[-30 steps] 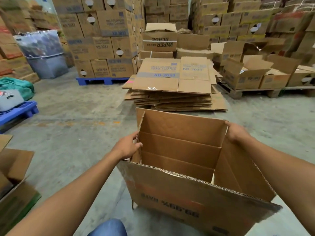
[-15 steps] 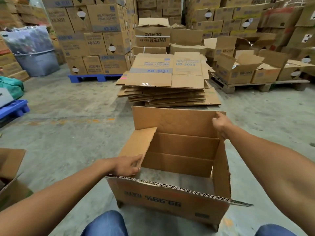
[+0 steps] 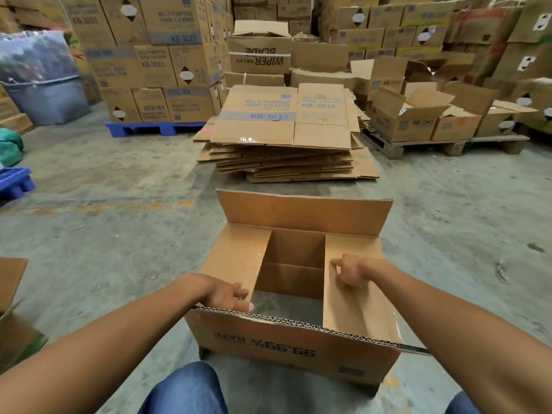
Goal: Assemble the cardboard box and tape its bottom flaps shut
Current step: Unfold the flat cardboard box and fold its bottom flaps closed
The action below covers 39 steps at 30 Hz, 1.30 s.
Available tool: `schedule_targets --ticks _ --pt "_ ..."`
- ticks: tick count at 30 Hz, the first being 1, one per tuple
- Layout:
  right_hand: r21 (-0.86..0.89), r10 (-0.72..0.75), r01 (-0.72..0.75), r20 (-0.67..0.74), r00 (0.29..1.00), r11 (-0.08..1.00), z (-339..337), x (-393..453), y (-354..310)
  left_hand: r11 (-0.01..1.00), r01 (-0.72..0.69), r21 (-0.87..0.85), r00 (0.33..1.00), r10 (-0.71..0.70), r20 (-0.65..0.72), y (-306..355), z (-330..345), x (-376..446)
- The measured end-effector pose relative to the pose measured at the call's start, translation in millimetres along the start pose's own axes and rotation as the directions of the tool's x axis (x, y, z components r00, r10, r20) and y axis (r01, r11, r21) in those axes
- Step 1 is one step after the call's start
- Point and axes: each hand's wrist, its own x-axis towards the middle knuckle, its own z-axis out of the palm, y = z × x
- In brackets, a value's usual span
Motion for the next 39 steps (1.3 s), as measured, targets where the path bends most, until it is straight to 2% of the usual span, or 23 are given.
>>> schedule_targets --ticks 1,3,4,6,7,8,9,12,13,15,17,19,20,22,24,26,28,31,34,36,39 --pt "0.048 -0.023 0.025 -0.044 0.999 0.999 -14 -3 -6 1.000 0.003 -0.005 1.000 -0.003 0.001 0 -1 0" --pt "0.159 -0.060 0.110 -0.291 0.955 0.981 -40 -9 -16 0.999 0.003 -0.033 1.000 -0.003 0.002 0 -7 -3" --pt "0.218 -0.057 0.173 -0.454 0.889 0.960 -51 -12 -21 0.998 -0.004 -0.060 1.000 0.004 -0.006 0 -10 -5" --pt "0.186 -0.044 0.278 -0.755 0.655 0.942 -67 -12 -29 0.989 -0.050 -0.139 0.999 0.046 -0.029 0 -15 -10" --pt "0.116 -0.056 0.270 -0.830 0.554 0.956 -75 -11 -32 0.981 -0.076 -0.177 0.997 0.070 -0.041 -1 -19 -12" --pt "0.057 -0.064 0.214 -0.853 0.517 0.975 -81 -8 -33 0.974 -0.096 -0.206 0.995 0.088 -0.048 -2 -22 -15" --pt "0.024 -0.058 0.138 -0.827 0.559 0.990 -87 -7 -32 0.966 -0.109 -0.233 0.994 0.100 -0.050 -3 -26 -18" --pt "0.028 0.053 -0.046 -0.611 0.789 0.999 -89 2 -25 0.950 -0.122 -0.287 0.992 0.110 -0.060 -7 -32 -24" --pt "0.015 0.078 -0.083 -0.556 0.828 0.996 -87 4 -23 0.947 -0.112 -0.301 0.994 0.102 -0.049 -9 -34 -27" --pt "-0.017 0.074 -0.098 -0.528 0.846 0.995 -81 2 -22 0.924 -0.132 -0.360 0.991 0.129 -0.032 -10 -43 -37" --pt "0.024 0.009 0.004 -0.497 0.868 1.000 -80 -6 -23 0.899 -0.231 -0.373 0.972 0.227 -0.055 -13 -52 -50" --pt "0.131 -0.055 0.105 -0.340 0.939 0.986 -80 -17 -25 0.903 -0.296 -0.312 0.955 0.285 -0.081 -17 -59 -60" --pt "0.180 -0.055 0.097 -0.224 0.973 0.979 -79 -23 -26 0.913 -0.294 -0.284 0.956 0.274 -0.108 -18 -61 -62" --pt "0.200 -0.012 0.009 0.012 1.000 0.980 -75 -34 -28 0.946 -0.258 -0.193 0.944 0.205 -0.258 -19 -60 -54" --pt "0.188 0.018 -0.041 0.120 0.993 0.981 -67 -36 -25 0.975 -0.210 -0.069 0.861 0.150 -0.486 -20 -55 -39" --pt "0.213 0.022 -0.048 0.122 0.992 0.976 -59 -36 -19 0.994 -0.113 -0.006 0.765 0.083 -0.638 -27 -48 -16" --pt "0.252 0.007 -0.024 0.069 0.998 0.968 -52 -33 -9 0.998 0.001 -0.068 0.730 -0.047 -0.682 -35 -39 8" --pt "0.161 -0.040 0.057 -0.107 0.993 0.985 -32 -27 8 0.957 0.081 -0.279 0.774 -0.237 -0.588 -41 -21 39" --pt "-0.013 0.059 -0.063 -0.213 0.975 0.998 3 -24 31 0.917 0.058 -0.394 0.817 -0.271 -0.509 -46 -3 60" --pt "0.073 0.128 -0.115 -0.222 0.967 0.991 29 -27 44 0.911 0.072 -0.407 0.803 -0.295 -0.518 -45 5 66" --pt "0.192 0.083 -0.014 -0.355 0.931 0.981 54 -28 47 0.919 0.121 -0.375 0.744 -0.334 -0.578 -36 15 69"
